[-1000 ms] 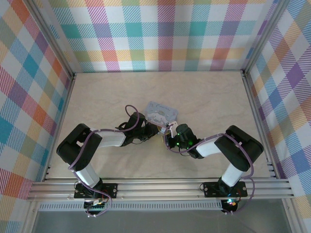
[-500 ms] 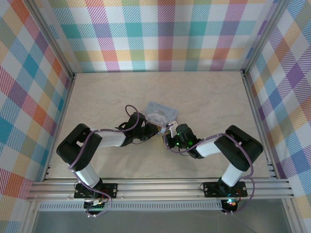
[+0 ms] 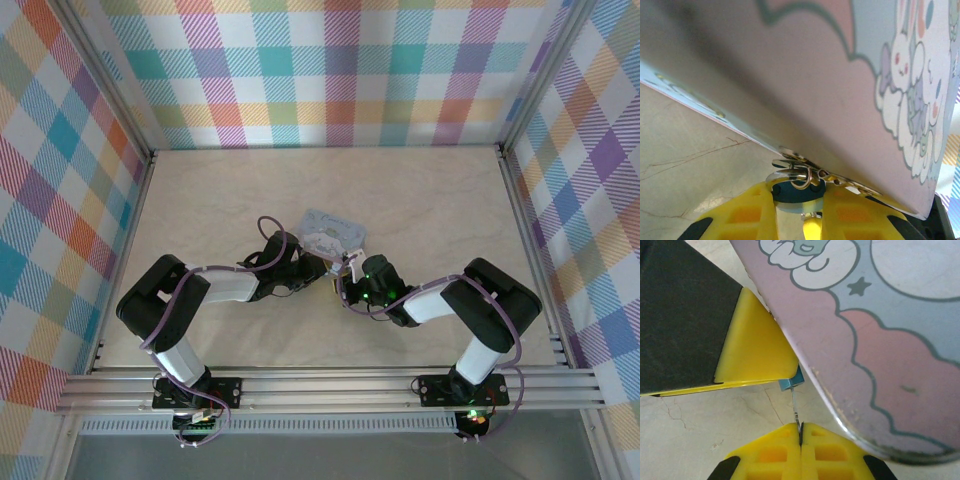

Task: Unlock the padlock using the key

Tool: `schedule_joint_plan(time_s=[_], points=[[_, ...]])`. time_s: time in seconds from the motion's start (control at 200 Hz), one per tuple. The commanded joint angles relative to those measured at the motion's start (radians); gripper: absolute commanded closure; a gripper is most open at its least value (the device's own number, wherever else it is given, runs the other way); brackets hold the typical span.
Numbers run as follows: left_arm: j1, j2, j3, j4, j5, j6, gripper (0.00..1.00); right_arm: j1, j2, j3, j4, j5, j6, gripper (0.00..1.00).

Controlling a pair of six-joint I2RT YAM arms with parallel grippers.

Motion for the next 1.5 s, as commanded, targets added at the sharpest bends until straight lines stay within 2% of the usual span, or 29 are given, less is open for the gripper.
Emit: schedule_joint_plan(time_s=[0.0,0.705,1.495], points=[[-0.006,0.002,0.027,-0.016,0.015,-0.015,0.80,0.008,0.012,0.019,0.065,0.009,0.014,0.99],[-0.007,0.008,0.033,-0.021,0.021,-0.013,0.80,0.008,0.055,0.030,0.158,0.011,-0.014,0.99],[-0.008,0.020,0.038,-0.024,0.019,-0.009,0.80,0.008,0.002,0.049,0.114,-0.024,-0.016,0.99]])
